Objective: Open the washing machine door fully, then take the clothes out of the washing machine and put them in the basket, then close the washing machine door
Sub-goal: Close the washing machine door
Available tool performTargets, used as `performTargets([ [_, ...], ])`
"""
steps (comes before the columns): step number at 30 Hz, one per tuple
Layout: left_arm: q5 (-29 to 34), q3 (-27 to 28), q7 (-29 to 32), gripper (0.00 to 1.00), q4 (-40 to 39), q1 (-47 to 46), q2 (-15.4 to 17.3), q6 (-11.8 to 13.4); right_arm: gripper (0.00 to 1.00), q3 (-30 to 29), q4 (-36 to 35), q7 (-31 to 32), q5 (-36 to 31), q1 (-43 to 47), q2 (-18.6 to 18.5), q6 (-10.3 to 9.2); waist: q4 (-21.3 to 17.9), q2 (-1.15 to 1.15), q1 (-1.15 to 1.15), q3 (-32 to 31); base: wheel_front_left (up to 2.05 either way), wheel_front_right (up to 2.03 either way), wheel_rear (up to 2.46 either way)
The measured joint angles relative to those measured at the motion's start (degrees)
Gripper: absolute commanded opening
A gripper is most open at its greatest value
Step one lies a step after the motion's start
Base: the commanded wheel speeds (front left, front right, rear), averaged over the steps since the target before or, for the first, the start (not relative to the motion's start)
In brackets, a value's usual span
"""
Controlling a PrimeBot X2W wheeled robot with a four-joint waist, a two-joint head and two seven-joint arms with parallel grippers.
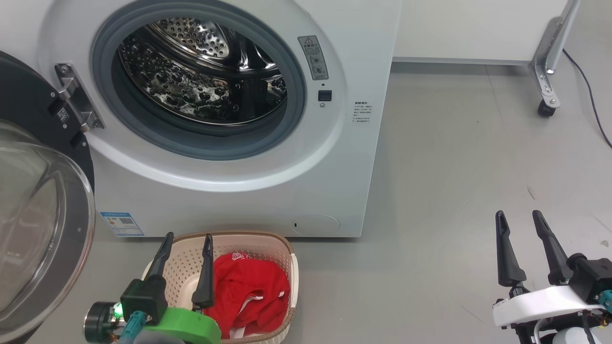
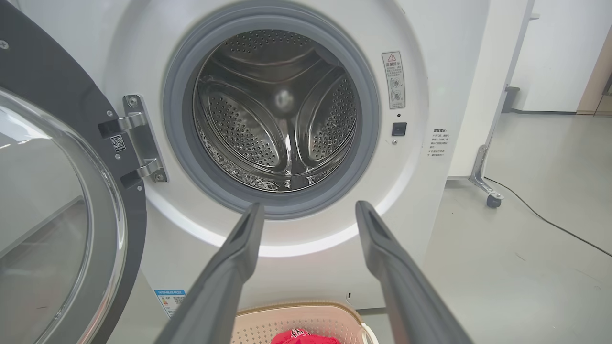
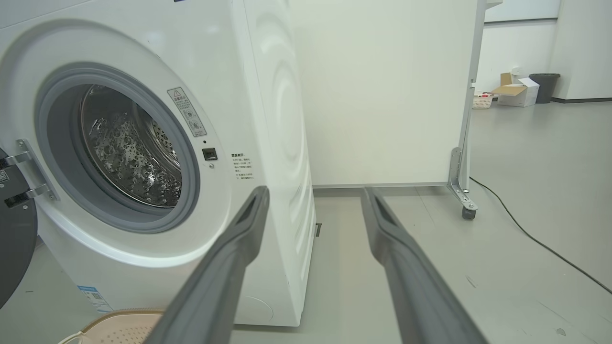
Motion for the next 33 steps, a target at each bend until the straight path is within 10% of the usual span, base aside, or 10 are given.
performTargets([
  [33, 1.7, -0.16, 0.0, 1.0, -0.29, 0.02, 0.01, 0.49, 1.0, -0.62, 0.73, 0.0, -0.16, 0.0, 0.68, 0.86, 0.48, 0.0, 0.0, 0.04, -1.05, 1.07, -0.03],
])
